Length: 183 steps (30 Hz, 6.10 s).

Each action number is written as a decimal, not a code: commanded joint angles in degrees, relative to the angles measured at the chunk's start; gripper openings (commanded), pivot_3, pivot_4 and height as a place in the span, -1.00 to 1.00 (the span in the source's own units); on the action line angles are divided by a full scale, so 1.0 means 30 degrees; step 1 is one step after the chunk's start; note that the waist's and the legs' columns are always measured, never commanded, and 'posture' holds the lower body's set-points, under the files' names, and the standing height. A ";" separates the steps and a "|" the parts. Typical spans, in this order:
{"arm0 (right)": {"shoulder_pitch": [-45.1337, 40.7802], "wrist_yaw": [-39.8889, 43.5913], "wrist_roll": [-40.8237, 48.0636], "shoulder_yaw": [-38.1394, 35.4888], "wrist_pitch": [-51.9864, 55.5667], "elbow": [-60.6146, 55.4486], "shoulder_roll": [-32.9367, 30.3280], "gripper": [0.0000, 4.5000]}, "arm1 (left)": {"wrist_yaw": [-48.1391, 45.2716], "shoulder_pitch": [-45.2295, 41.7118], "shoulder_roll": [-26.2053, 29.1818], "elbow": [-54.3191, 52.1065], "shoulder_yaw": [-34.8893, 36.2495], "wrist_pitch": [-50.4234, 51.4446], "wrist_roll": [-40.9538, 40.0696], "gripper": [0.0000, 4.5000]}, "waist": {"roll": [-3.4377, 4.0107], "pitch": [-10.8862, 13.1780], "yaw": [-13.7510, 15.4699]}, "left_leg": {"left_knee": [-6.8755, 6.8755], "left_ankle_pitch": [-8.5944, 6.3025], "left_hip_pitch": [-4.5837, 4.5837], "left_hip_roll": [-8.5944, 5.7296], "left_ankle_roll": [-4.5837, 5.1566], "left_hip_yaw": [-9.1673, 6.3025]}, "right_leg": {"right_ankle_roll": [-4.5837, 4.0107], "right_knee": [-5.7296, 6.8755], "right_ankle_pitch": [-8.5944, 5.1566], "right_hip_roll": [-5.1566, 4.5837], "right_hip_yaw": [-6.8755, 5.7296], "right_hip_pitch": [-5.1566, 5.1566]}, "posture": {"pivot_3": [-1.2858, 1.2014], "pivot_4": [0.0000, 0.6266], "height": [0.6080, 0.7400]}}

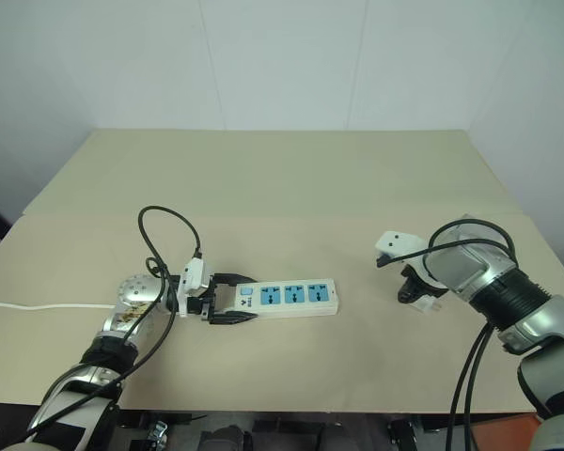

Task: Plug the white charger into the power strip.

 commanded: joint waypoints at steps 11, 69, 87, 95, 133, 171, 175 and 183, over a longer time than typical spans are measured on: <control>0.2082 -0.3992 0.2598 -1.0639 0.0212 -0.5030 0.2081 -0.50 | -0.1364 0.0051 -0.0051 -0.0029 -0.1306 0.0269 0.0695 0.45 | -0.0015 -0.0012 0.0065 | -0.0003 0.0000 -0.0004 0.0002 0.0000 -0.0005 | -0.0001 0.0011 0.0000 0.0008 0.0003 -0.0002 | 0.03 -0.52 1.00; 0.8079 0.0523 0.8878 -1.2478 -1.7740 0.3157 1.4133 -0.50 | -0.1231 0.0456 0.0484 -0.0831 -0.1537 0.2525 0.0648 0.45 | -0.0059 -0.0053 -0.0196 | -0.0004 0.0000 0.0277 0.0011 0.0002 -0.0027 | 0.0004 0.0007 0.0005 0.0021 0.0000 0.0284 | 0.03 -0.52 1.00; 0.8510 -0.0185 0.8663 -1.2250 -1.8221 0.3355 1.4377 -0.50 | -0.1166 0.0457 0.0431 -0.0793 -0.1562 0.2423 0.0643 0.45 | -0.0058 -0.0054 -0.0341 | -0.0011 0.0000 0.0296 0.0011 0.0002 -0.0028 | 0.0004 0.0010 0.0005 0.0020 0.0001 0.0297 | 0.03 -0.52 1.00; 0.8802 0.0216 0.8501 -1.2195 -1.8828 0.3818 1.3835 -0.50 | -0.1207 0.0429 0.0524 -0.0700 -0.1551 0.2339 0.0644 0.45 | -0.0059 -0.0054 -0.0311 | -0.0023 0.0000 0.0298 0.0008 0.0002 -0.0026 | 0.0004 0.0001 0.0005 0.0016 0.0001 0.0304 | 0.03 -0.52 1.00; 0.8969 0.0664 0.5394 -0.9395 -2.4127 0.9516 1.3872 -0.50 | -0.1299 0.0589 0.0834 -0.1075 -0.1433 0.2467 0.0690 0.45 | -0.0041 -0.0113 -0.0564 | -0.0150 -0.0004 0.0740 0.0031 0.0006 -0.0009 | 0.0009 -0.0105 -0.0008 0.0026 0.0009 0.0721 | 0.03 -0.52 1.00; 0.8733 0.0032 0.4757 -0.8731 -2.3009 0.9793 1.3310 -0.07 | -0.0832 0.1024 0.0591 -0.1391 -0.1445 0.2572 0.0709 0.45 | -0.0059 -0.0461 -0.0600 | -0.0439 -0.0009 0.1034 0.0048 0.0008 -0.0005 | 0.0005 -0.0323 -0.0010 0.0026 0.0015 0.0981 | 0.03 -0.52 1.00; 0.8674 0.0108 0.4951 -0.9000 -2.3022 0.9802 1.3382 0.54 | -0.0770 0.1077 0.0605 -0.1429 -0.1426 0.2559 0.0708 0.45 | -0.0162 -0.0525 -0.0575 | -0.0472 -0.0010 0.1032 0.0055 0.0008 -0.0009 | 0.0000 -0.0351 -0.0013 0.0028 0.0012 0.0979 | 0.03 -0.52 1.00; 0.8701 0.0424 0.4992 -0.9095 -2.3386 0.9791 1.3318 0.98 | -0.0759 0.1106 0.0653 -0.1404 -0.1406 0.2539 0.0709 0.45 | -0.0168 -0.0528 -0.0559 | -0.0477 -0.0011 0.1030 0.0054 0.0007 -0.0007 | -0.0001 -0.0363 -0.0013 0.0025 0.0012 0.0980 | 0.03 -0.52 1.00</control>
